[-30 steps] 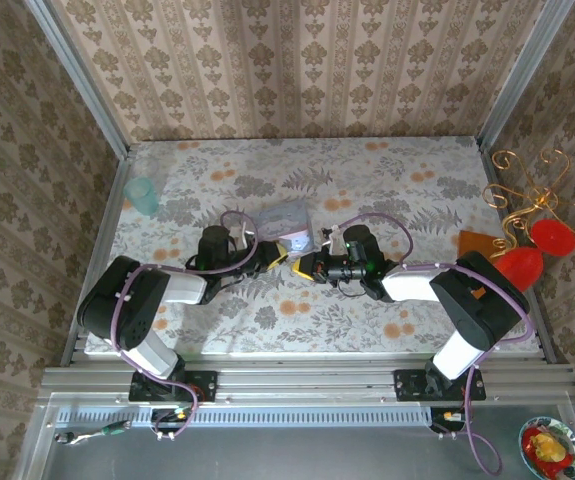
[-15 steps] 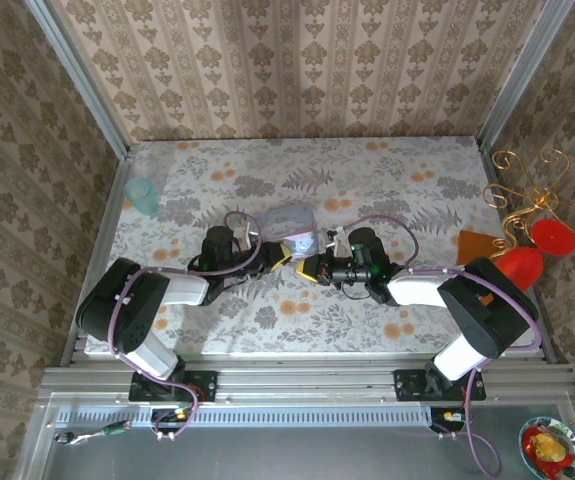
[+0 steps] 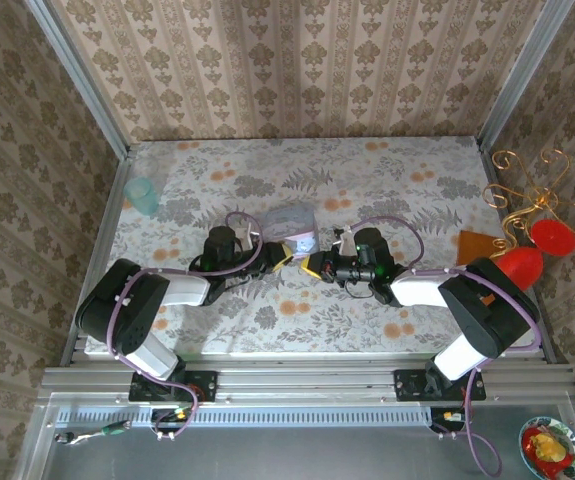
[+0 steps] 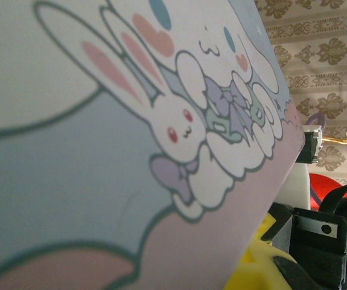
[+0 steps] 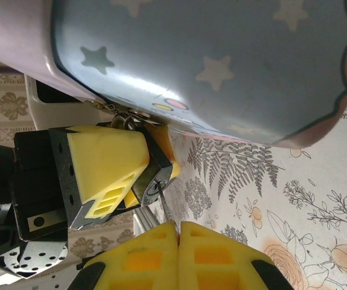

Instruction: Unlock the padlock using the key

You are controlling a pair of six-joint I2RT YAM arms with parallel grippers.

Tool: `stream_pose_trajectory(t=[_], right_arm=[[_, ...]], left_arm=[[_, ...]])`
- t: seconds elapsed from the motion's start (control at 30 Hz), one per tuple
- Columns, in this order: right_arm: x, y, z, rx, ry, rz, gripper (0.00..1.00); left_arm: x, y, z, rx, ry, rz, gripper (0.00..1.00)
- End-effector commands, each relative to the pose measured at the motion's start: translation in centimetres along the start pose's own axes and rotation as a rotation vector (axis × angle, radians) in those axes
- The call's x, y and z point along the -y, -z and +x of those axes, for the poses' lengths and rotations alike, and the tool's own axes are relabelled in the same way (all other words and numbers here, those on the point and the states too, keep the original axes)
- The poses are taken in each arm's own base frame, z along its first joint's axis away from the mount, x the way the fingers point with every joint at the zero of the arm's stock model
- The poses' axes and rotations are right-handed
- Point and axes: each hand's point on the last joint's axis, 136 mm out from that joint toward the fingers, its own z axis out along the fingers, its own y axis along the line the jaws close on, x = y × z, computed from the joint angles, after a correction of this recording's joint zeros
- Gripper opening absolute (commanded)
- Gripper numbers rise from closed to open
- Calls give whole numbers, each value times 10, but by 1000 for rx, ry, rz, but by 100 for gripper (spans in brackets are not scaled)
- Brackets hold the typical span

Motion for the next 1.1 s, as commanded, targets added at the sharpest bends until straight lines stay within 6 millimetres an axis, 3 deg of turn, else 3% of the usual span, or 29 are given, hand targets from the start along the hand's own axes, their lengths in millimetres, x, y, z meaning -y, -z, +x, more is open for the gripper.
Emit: stream_pose_trajectory(t=[0.0,0.33,1.07], right_arm=[[-8,-4,-13,58,10,-23,0],[-2,-8,-11,75,-11,-10,0],[5,5,-36,162,-76,-33,0]], left_arm=[[46,-2,12,-45,-73,147,0],[63,-10,15,-32,-78,184,0],[62,-22,33,-85,-80,188,0]])
